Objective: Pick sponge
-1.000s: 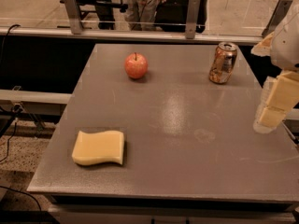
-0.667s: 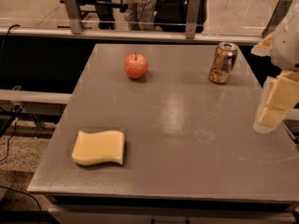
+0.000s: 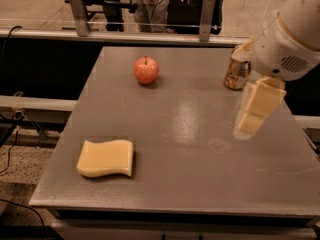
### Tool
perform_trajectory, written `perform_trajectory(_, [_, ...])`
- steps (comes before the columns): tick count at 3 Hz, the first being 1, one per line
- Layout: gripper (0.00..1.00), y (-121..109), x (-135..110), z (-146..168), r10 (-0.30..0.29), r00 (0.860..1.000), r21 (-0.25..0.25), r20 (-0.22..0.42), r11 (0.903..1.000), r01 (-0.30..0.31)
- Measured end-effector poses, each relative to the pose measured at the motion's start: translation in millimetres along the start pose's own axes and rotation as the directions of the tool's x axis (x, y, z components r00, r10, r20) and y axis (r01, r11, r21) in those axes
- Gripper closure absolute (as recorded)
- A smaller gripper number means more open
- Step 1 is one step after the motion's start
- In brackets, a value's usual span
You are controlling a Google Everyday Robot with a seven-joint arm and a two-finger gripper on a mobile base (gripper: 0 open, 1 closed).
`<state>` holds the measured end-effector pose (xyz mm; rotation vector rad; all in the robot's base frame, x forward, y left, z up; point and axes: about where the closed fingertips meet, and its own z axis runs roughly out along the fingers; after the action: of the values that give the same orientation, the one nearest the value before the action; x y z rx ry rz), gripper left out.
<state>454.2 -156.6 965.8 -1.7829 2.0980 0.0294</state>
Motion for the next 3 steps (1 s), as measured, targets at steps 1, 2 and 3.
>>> perform_trajectory(1, [0.00,6,-38,25,-0.043,0.998,-0.032,0.054,0.9985,0.045])
perform_trajectory(2, [0.00,21,-79,53,-0.086,0.991,-0.064,0.100,0.9937,0.092])
perform_trajectory(3, [0.00,40,-114,72,-0.112,0.982,-0.095,0.149,0.9873,0.127])
